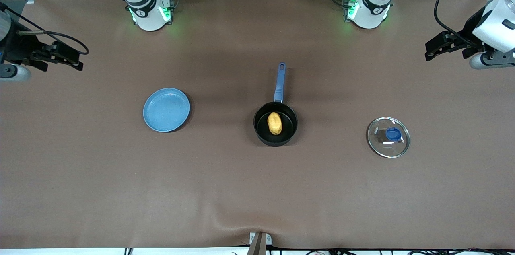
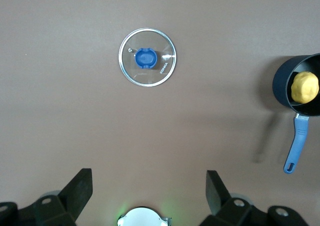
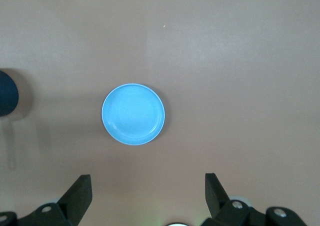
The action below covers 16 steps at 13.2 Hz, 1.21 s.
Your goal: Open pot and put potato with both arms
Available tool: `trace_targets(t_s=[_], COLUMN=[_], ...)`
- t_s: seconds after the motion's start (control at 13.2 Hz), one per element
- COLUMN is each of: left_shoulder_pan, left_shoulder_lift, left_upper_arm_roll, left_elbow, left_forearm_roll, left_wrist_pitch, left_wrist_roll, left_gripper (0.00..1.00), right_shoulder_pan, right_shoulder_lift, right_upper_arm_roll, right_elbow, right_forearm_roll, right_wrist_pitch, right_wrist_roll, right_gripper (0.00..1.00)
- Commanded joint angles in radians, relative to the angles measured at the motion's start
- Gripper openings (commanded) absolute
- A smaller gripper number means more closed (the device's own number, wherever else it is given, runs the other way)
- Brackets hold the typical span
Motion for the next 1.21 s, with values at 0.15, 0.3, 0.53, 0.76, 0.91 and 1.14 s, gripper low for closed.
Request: trace_targets(t_s=[0.15, 0.3, 0.53, 0.76, 0.91, 1.14], left_shoulder_pan=[0.007, 0.007, 0.001, 0.001, 0.005, 0.008], left_shoulder_lift=[-0.020, -0.015, -0.006, -0.004, -0.006, -0.006], left_upper_arm_roll=[-0.002, -0.002, -0.002, -0.002, -0.002, -0.001], left_elbow=[-0.002, 0.004, 0.027, 0.032, 0.032, 0.032], left_forearm_roll=[-0.008, 0.000, 0.001, 0.000, 0.001, 0.001], left_wrist_pitch=[-0.022, -0.022, -0.022, -0.022, -0.022, -0.025], left_wrist_roll=[-0.010, -0.005, -0.005, -0.007, -0.005, -0.005], left_gripper=[1.00, 1.00, 1.00, 1.00, 1.00, 1.00], right_shoulder_pan=[-0.037, -0.036, -0.034, -0.027, -0.025, -0.025], right_shoulder_lift=[-0.047, -0.046, -0.044, -0.044, -0.046, -0.046], right_upper_arm_roll=[0.007, -0.034, -0.077, -0.076, -0.074, -0.074], right_elbow=[-0.069, -0.069, -0.063, -0.058, -0.058, -0.058], right_forearm_roll=[-0.015, -0.015, -0.015, -0.015, -0.015, -0.015], right_wrist_pitch=[0.074, 0.077, 0.060, 0.062, 0.060, 0.060], right_wrist_roll=[-0.046, -0.104, -0.111, -0.102, -0.100, -0.100], right_gripper=[1.00, 1.00, 1.00, 1.00, 1.00, 1.00])
